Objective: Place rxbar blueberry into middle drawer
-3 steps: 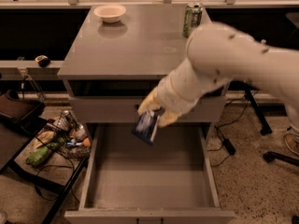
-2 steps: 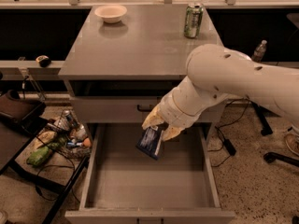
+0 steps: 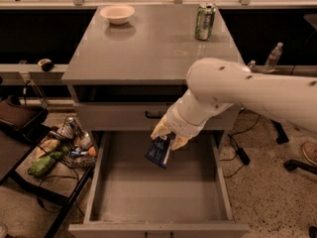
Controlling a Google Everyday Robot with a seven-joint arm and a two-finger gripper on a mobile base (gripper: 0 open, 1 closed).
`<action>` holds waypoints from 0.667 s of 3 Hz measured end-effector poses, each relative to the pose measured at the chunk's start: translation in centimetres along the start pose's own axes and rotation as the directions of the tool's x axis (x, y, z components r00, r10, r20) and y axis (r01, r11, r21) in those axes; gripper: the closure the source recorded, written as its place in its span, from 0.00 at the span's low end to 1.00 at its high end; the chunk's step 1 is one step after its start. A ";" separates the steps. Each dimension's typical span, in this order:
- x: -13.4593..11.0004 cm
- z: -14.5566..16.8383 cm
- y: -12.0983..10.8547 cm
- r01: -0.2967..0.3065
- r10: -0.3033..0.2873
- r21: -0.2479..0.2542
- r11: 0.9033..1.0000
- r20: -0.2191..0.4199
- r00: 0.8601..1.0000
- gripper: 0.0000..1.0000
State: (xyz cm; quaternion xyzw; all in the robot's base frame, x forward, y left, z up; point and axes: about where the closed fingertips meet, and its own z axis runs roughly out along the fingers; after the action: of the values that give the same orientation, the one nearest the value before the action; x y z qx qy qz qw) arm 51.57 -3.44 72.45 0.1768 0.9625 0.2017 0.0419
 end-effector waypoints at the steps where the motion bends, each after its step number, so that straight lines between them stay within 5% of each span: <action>1: -4.4 5.8 -4.7 -0.045 0.044 0.021 0.999 0.033 0.998 1.00; 2: -9.2 10.3 -10.2 -0.120 0.118 0.012 0.993 0.076 0.990 1.00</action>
Offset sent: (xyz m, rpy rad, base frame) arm 0.1085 -0.1436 -0.2344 -0.0300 0.0142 -0.2536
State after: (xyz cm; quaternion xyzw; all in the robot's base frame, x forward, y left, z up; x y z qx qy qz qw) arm 58.45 -11.62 58.94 0.2417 0.9496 0.1888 0.0647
